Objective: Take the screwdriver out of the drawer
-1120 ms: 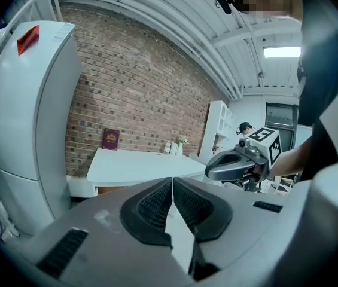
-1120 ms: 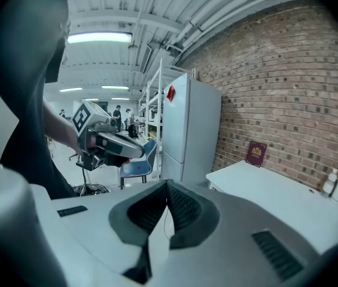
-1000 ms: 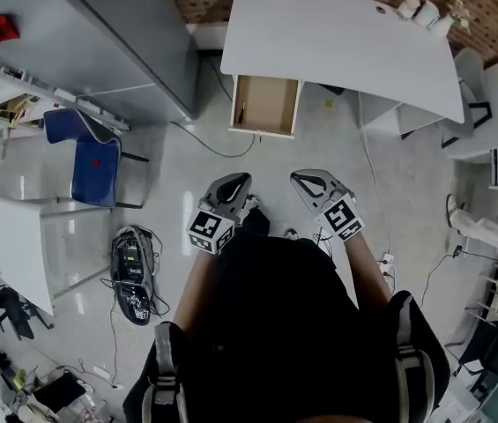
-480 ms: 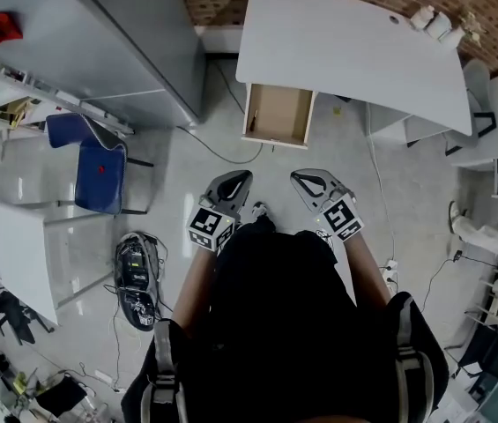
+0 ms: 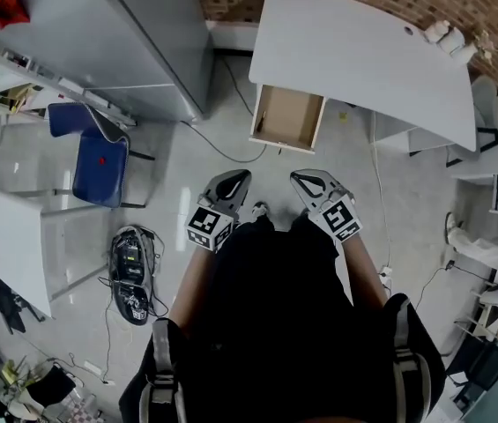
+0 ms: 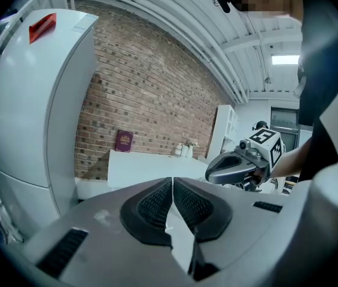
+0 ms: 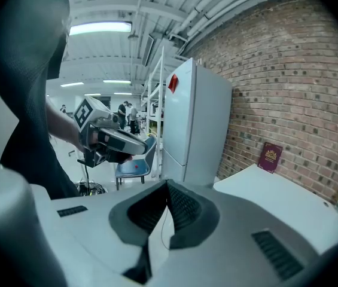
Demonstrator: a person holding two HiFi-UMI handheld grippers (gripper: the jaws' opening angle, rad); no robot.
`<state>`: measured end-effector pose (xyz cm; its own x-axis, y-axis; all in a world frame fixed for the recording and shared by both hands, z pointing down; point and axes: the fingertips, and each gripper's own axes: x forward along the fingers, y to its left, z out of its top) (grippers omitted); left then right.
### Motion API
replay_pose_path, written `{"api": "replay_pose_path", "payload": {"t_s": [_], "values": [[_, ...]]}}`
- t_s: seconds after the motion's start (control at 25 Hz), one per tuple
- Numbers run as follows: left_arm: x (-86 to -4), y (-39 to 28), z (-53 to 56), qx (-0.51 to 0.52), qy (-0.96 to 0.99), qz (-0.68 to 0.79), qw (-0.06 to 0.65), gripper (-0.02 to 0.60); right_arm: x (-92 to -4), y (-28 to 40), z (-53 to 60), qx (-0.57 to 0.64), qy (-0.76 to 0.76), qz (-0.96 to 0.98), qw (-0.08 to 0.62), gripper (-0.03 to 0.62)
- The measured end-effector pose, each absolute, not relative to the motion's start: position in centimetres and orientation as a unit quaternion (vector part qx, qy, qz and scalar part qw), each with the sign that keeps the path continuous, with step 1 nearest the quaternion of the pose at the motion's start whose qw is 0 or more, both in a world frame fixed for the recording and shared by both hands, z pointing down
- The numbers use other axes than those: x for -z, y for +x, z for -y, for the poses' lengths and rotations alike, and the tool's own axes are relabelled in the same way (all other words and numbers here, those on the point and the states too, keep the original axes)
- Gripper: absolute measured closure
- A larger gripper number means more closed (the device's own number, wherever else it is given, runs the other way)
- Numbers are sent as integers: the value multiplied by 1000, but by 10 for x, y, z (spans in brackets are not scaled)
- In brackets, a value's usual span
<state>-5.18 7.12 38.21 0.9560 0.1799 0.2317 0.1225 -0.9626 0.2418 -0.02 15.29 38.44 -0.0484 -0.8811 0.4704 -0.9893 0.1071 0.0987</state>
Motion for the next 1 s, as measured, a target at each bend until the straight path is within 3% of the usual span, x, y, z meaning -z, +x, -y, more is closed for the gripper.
{"api": "replay_pose_path", "payload": {"t_s": [0.4,1.0], "values": [[-393,-48,-57,-130,982,-38,133,563,-399,14,-134,-146,618,740,222,537],[-405,10,-32,-142,973,66,169,563,-430,82,-84,-168,492,818,247,537]]}}
